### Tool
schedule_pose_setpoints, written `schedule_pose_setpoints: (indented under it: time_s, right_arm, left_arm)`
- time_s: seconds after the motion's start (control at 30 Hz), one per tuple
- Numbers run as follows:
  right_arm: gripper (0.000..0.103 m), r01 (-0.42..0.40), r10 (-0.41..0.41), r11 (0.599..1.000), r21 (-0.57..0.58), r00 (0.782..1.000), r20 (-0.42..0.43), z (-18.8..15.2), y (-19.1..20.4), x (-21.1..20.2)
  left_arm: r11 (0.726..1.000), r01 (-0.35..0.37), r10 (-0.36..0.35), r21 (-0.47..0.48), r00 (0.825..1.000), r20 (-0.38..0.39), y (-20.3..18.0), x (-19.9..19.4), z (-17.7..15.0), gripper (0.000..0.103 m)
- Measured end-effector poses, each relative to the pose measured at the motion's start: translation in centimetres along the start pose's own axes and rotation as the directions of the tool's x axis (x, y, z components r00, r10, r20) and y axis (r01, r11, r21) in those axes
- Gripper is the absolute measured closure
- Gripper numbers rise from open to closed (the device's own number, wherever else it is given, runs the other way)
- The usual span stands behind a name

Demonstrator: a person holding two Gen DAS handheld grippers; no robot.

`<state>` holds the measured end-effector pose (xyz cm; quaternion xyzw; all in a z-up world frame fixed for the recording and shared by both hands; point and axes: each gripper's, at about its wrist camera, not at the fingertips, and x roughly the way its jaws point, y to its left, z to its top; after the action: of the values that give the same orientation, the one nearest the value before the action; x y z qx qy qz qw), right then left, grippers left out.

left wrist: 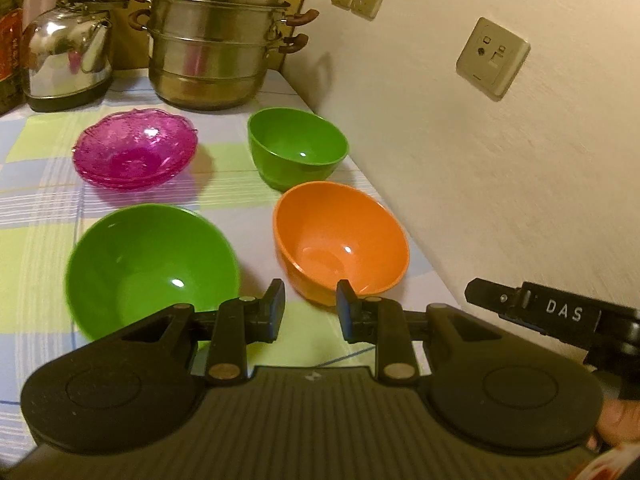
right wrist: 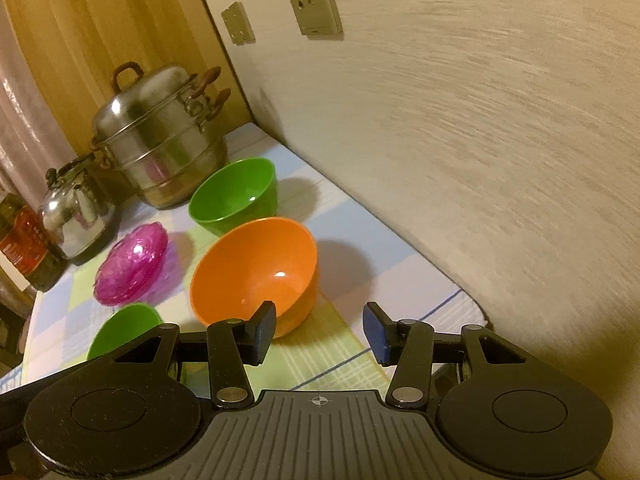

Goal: Organize plates and bowls
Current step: 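Move both grippers toward the rim of the orange bowl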

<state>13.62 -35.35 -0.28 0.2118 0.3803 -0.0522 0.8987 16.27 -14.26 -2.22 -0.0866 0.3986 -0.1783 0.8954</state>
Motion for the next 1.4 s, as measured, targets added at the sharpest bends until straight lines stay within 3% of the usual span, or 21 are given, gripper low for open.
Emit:
schedule_pose_setpoints:
  time_s: [0.47,0.83,1.0,1.4]
  right_arm:
    - [0.055,0.001,0.0,1.0,0.021,0.999,-0.041,2.0,-1.3,5.8]
    - [0.055,-0.015,0.012,1.0,-0.023,0.995,-0.096,3.1,-1.0,10.2]
    - [0.066,-0.01,0.006,0.999,-0.033,0.993,-0.121,3.1,-0.9,11.5]
    - [0.079,-0.013,0.003,0.998,-0.061,0.988,-0.157,3.1,-0.2,13.2]
  left_arm:
    - [0.999,-0.04,0.039,-0.016,0.999,-0.026,0.8,6.0,2.2,0.079]
    - [0.994,-0.101,0.103,0.032,0.994,-0.045,0.3,9.1,2.8,0.079]
    - [0.992,-0.118,0.121,0.051,0.991,-0.062,0.2,10.1,2.8,0.079]
    - [0.989,-0.137,0.141,0.052,0.986,-0.09,0.5,11.4,3.0,0.086]
